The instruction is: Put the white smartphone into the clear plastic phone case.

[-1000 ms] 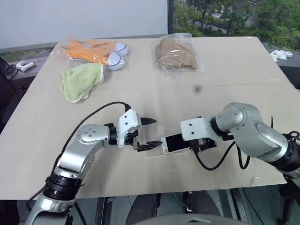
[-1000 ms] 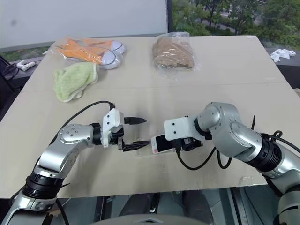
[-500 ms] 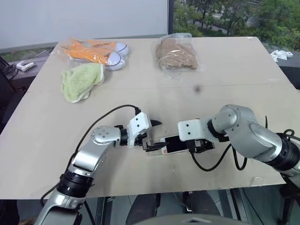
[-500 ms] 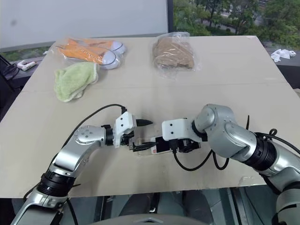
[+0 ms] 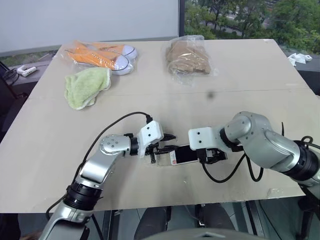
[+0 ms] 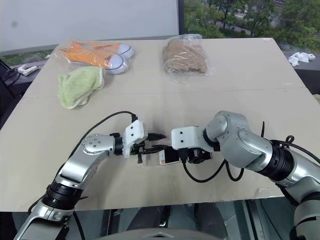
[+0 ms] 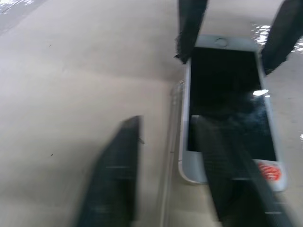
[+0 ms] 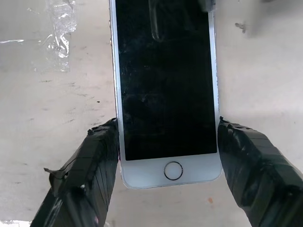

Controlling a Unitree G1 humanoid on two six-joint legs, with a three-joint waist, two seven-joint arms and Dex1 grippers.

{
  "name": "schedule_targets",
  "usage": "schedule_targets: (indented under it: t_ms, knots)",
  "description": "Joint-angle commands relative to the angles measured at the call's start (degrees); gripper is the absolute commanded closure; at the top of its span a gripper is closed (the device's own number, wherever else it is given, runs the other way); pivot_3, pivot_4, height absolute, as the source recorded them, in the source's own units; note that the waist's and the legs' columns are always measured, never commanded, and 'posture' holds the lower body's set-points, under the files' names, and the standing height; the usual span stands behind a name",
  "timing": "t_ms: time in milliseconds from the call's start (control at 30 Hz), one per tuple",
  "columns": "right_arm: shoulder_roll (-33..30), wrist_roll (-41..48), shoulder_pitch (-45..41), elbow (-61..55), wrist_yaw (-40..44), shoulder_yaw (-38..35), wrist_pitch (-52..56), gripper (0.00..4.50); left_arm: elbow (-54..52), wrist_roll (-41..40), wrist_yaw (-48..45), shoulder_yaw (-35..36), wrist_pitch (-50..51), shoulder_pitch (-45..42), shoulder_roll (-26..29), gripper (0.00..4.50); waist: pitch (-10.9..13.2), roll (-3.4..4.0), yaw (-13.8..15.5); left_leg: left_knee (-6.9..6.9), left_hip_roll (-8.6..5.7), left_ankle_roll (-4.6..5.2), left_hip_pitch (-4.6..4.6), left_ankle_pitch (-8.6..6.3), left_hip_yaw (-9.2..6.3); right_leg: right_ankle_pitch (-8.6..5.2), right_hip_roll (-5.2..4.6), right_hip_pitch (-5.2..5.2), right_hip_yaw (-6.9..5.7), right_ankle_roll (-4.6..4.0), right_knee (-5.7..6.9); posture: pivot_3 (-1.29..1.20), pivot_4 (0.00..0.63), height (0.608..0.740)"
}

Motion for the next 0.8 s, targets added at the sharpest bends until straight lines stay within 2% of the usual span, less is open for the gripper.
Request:
schedule_targets:
  t_ms: [33,233,800]
  knots:
    - [-0.4,0.6,-1.5,-1.9,-0.8,-0.3,0.2,1.7,-2.4,-1.5,-0.6,0.8,-0.6,-0.1,-0.2,4.46,0.0,0.0,0.0,0.0,0.0,0.0,0.0,0.0,0.0,0.0,0.0,0.0,0.0,0.0,0.0,0.0,0.15,0.74]
    - [-0.6,1.6,-1.7,-1.9,-1.9,-0.2,0.6,1.7,-4.7,-3.9,-3.9,-1.2,3.6,0.7,1.4,4.46,0.0,0.0,0.0,0.0,0.0,0.0,0.0,0.0,0.0,0.0,0.0,0.0,0.0,0.0,0.0,0.0,0.15,0.74]
    - [0.3,4.8,-2.6,-1.8,-6.1,0.8,5.4,1.7,-1.6,-1.1,-6.2,-5.1,5.6,-2.4,3.3,4.46,0.0,0.0,0.0,0.01,-0.01,0.0,0.01,0.0,0.0,0.0,0.0,0.0,0.0,0.0,0.03,0.0,0.15,0.74]
